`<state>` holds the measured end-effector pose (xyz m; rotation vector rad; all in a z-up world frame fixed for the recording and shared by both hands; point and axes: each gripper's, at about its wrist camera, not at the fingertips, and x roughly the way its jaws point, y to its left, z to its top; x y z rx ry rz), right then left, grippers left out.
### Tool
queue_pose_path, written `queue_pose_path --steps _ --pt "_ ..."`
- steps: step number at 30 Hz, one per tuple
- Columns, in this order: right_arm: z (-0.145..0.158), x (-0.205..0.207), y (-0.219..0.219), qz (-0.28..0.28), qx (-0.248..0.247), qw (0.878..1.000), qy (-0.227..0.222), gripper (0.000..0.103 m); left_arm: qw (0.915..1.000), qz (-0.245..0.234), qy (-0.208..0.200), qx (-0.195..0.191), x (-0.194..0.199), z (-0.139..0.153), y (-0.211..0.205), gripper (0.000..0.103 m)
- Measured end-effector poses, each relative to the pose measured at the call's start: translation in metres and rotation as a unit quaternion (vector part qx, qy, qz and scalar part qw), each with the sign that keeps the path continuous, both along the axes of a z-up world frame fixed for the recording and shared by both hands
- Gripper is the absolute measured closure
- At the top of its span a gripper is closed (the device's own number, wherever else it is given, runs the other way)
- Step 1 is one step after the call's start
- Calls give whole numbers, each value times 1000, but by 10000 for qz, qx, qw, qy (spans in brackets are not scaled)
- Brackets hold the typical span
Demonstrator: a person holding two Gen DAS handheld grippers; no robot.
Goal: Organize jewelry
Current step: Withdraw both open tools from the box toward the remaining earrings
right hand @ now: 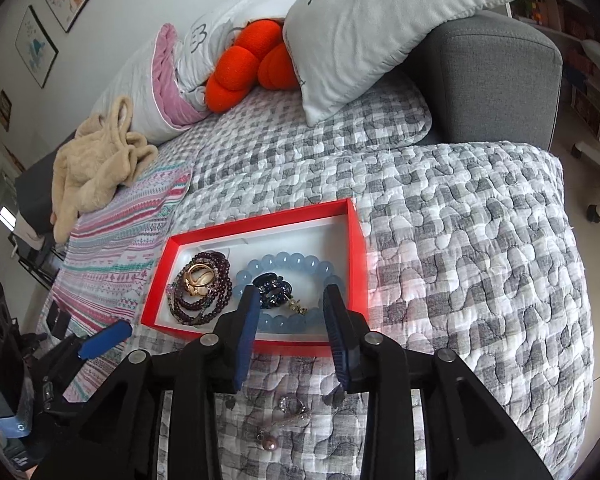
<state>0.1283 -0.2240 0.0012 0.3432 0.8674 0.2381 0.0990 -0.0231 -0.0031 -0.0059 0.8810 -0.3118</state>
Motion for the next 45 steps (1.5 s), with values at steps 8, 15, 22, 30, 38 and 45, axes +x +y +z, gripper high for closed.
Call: queue_pose_path --steps 8,15,22,30,38,45 --pt "7 -27 2 167 -400 9990 112 62 9988 216 428 81 -4 -14 16 24" --pt "-4 -56 4 101 -959 9940 521 52 9981 278 542 103 -18 -17 30 24" --pt "-12 -72 11 93 -1088 9915 712 49 9978 249 562 249 -32 -21 41 24" --pt "-22 -76 4 -106 -1214 9882 924 49 9975 169 646 214 -39 -33 50 24" --pt "-33 -75 2 -137 -1319 9854 1065 49 9976 -460 445 -253 -39 -38 27 46" --pt "-40 -75 6 -45 -1310 9847 1150 49 9937 -809 419 -647 -27 -47 3 76"
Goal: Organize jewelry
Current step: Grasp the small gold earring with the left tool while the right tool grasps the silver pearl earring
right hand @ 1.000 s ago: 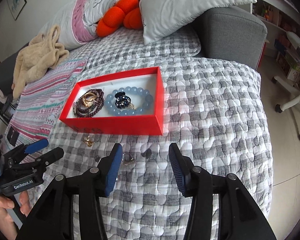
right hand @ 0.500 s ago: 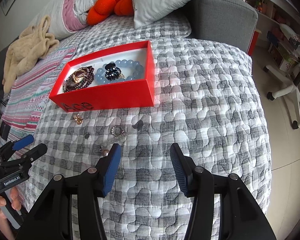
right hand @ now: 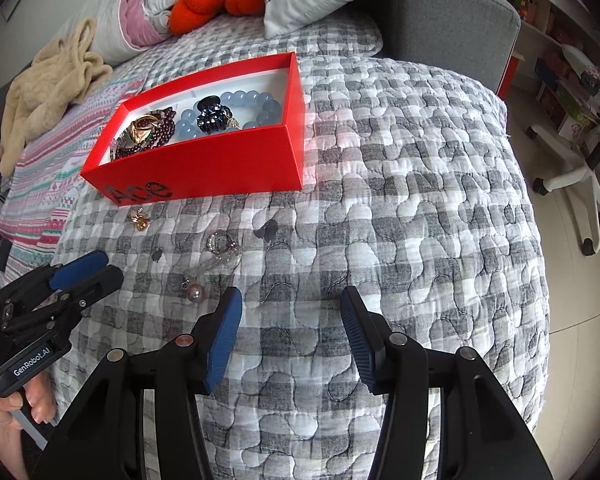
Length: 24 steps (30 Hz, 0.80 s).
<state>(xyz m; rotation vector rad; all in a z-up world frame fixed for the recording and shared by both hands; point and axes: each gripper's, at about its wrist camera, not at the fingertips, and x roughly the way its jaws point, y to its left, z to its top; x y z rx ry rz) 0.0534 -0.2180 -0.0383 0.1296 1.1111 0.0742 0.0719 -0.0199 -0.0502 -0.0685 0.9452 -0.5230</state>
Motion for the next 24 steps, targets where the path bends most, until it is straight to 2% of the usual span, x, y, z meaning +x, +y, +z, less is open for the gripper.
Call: queue_pose_path --steps 2,6,24 --pt "-1 0 -1 -20 26 10000 12 49 9999 -33 70 -95 4 -1 -4 83" --pt "-1 1 -4 -55 72 10000 3 49 10000 -59 -2 19 11 -3 -14 85" --pt "4 -4 -27 -108 88 9999 -55 49 9991 120 -252 316 29 -4 -35 85"
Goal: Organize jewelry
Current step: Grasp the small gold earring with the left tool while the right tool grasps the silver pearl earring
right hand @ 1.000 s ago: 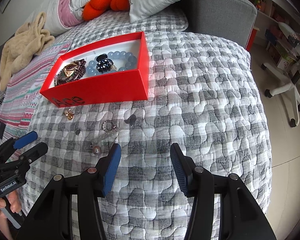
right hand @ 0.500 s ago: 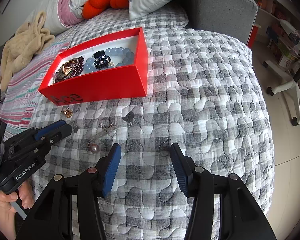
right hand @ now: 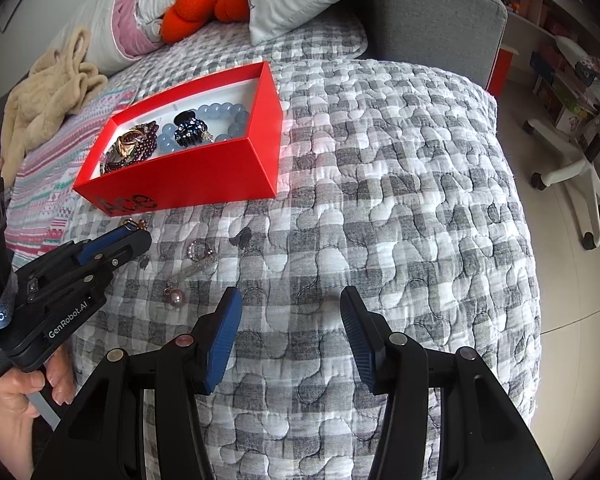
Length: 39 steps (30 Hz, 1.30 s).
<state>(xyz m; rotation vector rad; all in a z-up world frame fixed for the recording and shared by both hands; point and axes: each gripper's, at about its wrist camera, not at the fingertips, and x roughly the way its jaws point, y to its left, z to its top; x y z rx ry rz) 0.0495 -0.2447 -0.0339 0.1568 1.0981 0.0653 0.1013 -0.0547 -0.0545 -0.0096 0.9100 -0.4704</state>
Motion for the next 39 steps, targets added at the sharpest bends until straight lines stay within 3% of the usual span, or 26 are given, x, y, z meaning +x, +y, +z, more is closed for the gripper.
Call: queue_pose_path --steps 4,6,16,26,33,36,39 --pt "-1 -1 0 2 0 10000 19 49 10000 28 16 27 2 1 -1 85" --pt "-1 -1 3 6 4 10000 21 49 9997 74 -47 209 1 1 -4 93" --pt "-1 3 18 88 37 10000 -5 49 9994 100 193 287 -14 9 8 93" --pt "-10 6 58 601 287 9977 130 49 9988 93 189 453 -35 14 34 93" --pt "-17 14 89 724 -176 9970 -209 46 9981 211 247 515 -35 13 49 93" --pt "-19 16 98 730 -418 9960 -306 49 9982 227 243 494 -34 13 50 93" --pt "-20 18 104 627 -639 9954 -333 61 9981 244 256 496 -32 13 50 93"
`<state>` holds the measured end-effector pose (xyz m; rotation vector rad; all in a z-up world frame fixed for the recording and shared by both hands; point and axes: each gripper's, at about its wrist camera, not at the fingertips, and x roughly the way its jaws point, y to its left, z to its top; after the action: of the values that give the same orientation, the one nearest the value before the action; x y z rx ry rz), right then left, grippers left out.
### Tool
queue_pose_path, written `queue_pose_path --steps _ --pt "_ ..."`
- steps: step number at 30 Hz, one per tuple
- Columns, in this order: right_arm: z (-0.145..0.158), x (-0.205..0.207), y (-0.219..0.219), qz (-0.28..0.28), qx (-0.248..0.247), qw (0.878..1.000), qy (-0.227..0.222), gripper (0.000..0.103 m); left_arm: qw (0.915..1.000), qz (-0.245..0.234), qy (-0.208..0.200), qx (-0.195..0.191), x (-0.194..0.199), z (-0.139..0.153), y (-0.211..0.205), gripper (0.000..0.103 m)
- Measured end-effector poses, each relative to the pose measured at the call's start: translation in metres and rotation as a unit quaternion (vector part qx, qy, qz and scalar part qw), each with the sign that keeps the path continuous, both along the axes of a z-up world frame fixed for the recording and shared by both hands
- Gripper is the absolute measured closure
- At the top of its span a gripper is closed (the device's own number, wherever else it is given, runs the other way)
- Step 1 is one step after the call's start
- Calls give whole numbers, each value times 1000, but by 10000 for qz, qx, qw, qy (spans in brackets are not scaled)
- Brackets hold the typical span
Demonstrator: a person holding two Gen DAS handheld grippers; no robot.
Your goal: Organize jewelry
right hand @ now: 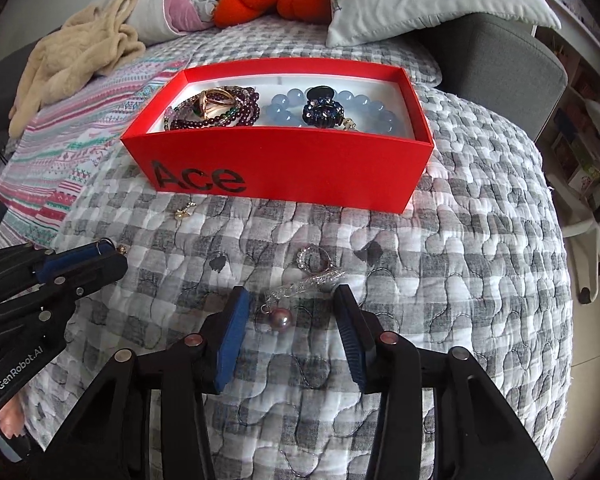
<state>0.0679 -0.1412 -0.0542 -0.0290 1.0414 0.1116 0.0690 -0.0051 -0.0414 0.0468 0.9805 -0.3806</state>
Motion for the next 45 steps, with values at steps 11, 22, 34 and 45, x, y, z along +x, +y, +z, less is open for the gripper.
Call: queue_pose_path --steps 11,22,34,45 --pt "5 6 -29 -89 500 9984 264 99 10000 6 -4 -51 1 2 -2 93" --pt "10 -1 -60 -223 1065 9931 445 99 9999 24 -47 -90 1 6 1 93" --pt "32 -14 -77 -314 1345 9900 279 99 9993 110 -225 -274 1 24 4 93" --pt "68 3 -72 -302 1871 9817 -158 99 9949 310 -479 -828 24 46 1 93"
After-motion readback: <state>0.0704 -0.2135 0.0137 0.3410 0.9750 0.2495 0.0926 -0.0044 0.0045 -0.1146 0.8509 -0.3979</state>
